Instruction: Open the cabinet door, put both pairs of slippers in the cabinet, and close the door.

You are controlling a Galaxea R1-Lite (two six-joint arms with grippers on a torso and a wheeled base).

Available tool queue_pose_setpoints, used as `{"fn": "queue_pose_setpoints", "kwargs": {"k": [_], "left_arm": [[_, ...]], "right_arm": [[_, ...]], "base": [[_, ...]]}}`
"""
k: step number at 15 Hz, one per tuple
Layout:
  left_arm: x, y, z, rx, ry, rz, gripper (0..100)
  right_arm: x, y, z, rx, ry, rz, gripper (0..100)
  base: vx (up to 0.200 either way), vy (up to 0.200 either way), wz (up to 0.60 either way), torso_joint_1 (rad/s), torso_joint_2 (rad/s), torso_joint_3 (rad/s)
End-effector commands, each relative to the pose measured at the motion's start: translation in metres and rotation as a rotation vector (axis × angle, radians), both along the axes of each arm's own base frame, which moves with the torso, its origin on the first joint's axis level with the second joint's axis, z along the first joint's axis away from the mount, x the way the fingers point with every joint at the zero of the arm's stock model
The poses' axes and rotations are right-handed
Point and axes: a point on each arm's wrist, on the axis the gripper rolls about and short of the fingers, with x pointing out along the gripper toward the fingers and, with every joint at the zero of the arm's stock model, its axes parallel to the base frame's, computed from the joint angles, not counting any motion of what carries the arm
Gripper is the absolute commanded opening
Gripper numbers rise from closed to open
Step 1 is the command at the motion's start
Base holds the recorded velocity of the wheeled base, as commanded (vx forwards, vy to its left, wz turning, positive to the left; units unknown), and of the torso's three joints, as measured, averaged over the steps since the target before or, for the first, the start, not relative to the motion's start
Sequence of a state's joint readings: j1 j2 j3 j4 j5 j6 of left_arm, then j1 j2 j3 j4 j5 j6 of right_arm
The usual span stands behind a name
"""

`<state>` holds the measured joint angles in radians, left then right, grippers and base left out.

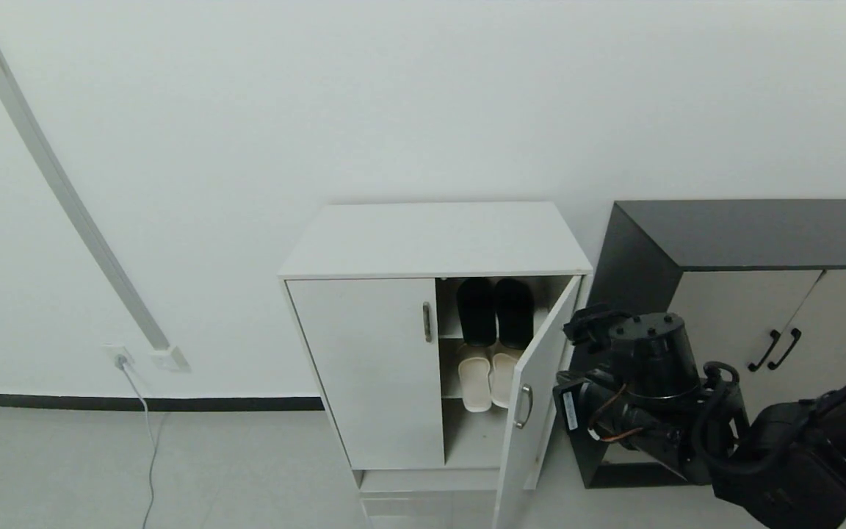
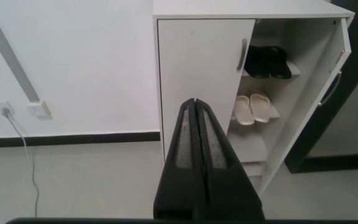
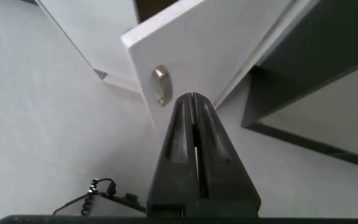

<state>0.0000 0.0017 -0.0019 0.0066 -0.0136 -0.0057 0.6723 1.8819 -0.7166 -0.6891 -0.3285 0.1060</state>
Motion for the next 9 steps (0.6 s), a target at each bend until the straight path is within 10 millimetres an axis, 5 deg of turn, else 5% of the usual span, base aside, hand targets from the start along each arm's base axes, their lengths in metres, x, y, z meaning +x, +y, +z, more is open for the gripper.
{"fn": "queue_pose_setpoints", "kwargs": {"k": [1,3,9], "left_arm": [[-0.0001,0.0,0.0004,0.0,-0.002,0.0,0],[-0.0001,0.0,0.0004,-0.002,-0.002,-0.002,0],[0.0,0.0,-0.0001,-0.002,0.0,0.0,0]], "right_arm": [[-0.0004,-0.0005,-0.0089,-0.015,0.02,0.001,0],[0.0011,0.0014,-0.0133,-0.015,0.018,0.003,0],[0.0015,0.0024,-0.0142,-0.012,0.019,0.008,0]], "base": [[0.2,0.0,0.0,0.022,0.01,0.007],[0.2,0.0,0.0,0.012,0.0,0.002],[0.0,0.0,0.0,0.0,0.0,0.0]]}}
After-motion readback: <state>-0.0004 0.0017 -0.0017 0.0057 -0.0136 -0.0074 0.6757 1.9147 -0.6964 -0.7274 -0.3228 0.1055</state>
